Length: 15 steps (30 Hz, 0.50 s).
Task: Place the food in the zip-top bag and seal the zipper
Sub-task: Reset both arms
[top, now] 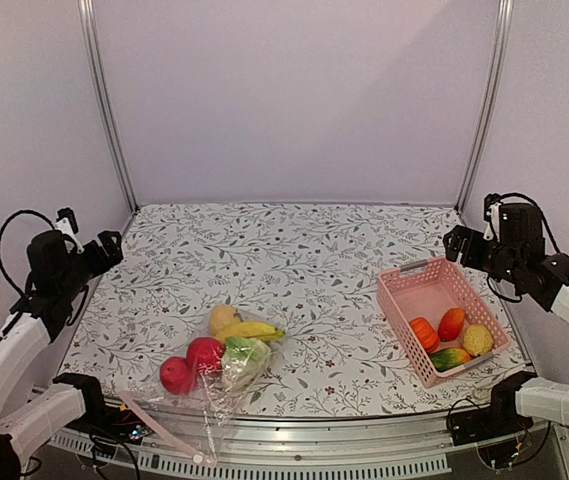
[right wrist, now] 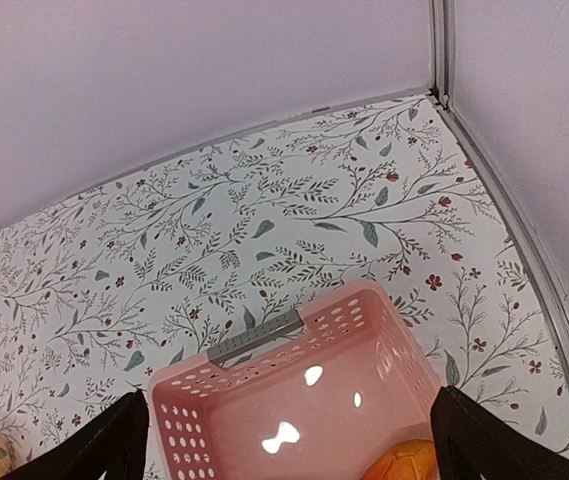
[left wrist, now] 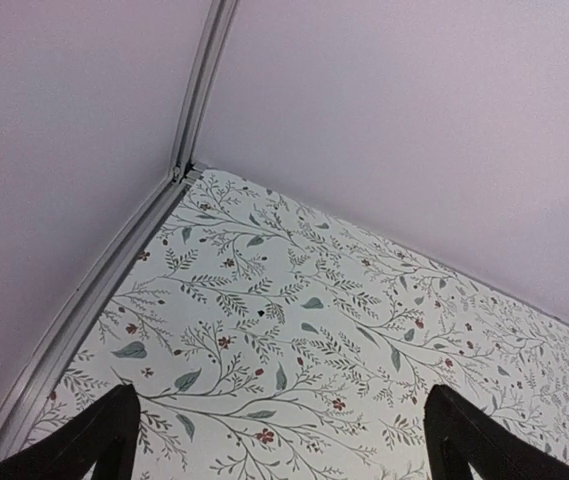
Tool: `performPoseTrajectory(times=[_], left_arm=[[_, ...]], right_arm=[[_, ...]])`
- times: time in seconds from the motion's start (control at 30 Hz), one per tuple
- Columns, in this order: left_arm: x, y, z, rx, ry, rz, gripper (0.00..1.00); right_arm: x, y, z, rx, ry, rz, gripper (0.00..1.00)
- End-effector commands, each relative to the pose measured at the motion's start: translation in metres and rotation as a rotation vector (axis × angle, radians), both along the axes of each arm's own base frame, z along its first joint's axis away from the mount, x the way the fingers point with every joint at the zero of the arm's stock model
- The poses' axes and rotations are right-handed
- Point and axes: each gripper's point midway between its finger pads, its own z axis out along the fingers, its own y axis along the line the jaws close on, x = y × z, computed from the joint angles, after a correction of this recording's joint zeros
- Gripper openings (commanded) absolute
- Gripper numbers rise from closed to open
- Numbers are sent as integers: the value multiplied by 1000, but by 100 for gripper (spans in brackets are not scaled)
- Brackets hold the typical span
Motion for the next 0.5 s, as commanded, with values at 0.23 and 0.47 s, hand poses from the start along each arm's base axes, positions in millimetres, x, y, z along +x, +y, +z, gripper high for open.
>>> performPoseTrajectory(times=[0.23, 0.47], left_arm=[[-18, 19, -14, 249, -206, 74, 100], [-12, 16, -34, 241, -159, 53, 100]], right_arm=[[-9, -48, 1, -126, -392, -141, 99], [-16, -62, -21, -185, -456, -199, 99]])
